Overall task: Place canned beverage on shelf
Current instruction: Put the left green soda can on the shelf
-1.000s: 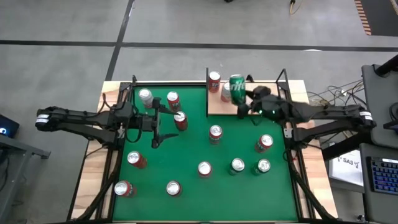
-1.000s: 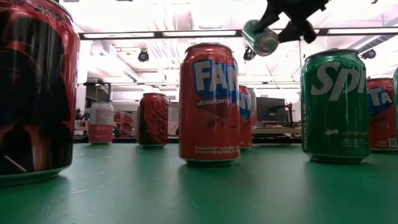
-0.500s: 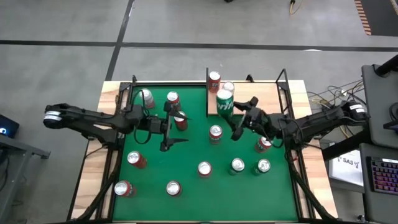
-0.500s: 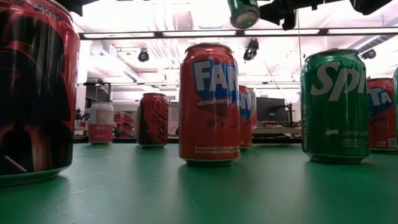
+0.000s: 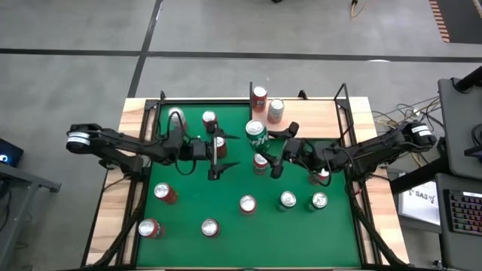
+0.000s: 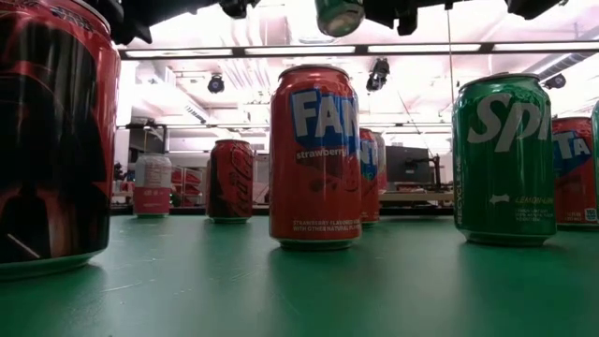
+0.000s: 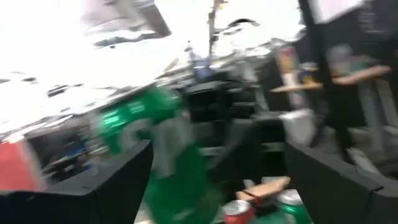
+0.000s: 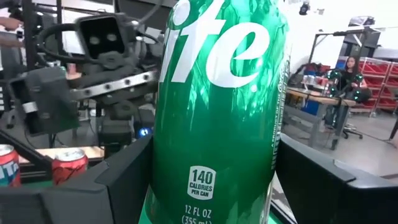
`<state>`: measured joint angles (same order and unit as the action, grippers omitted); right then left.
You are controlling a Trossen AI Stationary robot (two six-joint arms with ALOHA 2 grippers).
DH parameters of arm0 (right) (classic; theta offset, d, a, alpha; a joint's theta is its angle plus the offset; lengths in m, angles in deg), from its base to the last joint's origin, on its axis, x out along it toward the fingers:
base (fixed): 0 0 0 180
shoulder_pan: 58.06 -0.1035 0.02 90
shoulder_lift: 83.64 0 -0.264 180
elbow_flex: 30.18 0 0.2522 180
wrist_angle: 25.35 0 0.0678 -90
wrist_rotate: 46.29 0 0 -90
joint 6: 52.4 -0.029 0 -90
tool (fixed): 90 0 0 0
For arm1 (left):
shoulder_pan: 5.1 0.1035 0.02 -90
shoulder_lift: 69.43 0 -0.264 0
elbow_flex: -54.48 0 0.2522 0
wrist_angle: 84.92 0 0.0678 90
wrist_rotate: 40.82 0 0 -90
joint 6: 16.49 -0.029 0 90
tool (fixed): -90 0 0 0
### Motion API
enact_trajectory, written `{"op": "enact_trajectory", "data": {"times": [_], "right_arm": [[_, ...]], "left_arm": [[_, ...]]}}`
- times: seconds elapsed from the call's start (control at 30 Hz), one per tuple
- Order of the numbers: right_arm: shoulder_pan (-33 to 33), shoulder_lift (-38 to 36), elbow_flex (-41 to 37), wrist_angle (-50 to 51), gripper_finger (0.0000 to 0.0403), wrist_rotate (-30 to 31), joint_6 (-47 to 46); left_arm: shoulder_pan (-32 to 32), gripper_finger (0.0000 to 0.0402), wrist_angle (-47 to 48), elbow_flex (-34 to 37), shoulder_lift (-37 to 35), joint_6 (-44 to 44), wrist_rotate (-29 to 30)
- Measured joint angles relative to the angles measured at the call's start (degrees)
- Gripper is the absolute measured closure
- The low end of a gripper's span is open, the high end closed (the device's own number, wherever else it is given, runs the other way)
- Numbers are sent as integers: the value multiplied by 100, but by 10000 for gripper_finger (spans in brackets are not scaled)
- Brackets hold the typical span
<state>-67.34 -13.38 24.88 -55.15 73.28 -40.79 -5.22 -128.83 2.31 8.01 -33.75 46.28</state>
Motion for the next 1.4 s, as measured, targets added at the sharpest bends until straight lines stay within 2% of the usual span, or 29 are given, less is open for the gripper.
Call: {"op": "enact_trajectory", "data": {"times": [0.07, 0.13, 0.3, 0.63, 0.93, 1.07, 1.17, 1.4], "right_arm": [[-9, 4, 3, 33, 118, -2, 23], [-24, 32, 3, 10, 120, 0, 61], [-24, 84, 34, 16, 120, -1, 105], [-26, 199, 35, 25, 123, 31, 84], [-26, 231, 33, 143, 124, 38, 64], [-26, 231, 33, 181, 124, -10, 48], [-26, 231, 33, 225, 110, -5, 43], [-24, 185, 33, 334, 81, 8, -102]], "left_arm": [[42, 57, -80, 0, 40, 227, 360], [123, 57, -192, 0, 81, 543, 418], [321, 57, -456, -5, 257, 1206, 194], [400, 57, -683, -502, 1107, 1648, -7], [416, 59, -811, -765, 1568, 1783, -152], [416, 87, -896, -724, 1565, 1785, -175], [418, 117, -883, -704, 1548, 1790, -179], [422, 117, -562, -691, 1398, 1624, -152]]}}
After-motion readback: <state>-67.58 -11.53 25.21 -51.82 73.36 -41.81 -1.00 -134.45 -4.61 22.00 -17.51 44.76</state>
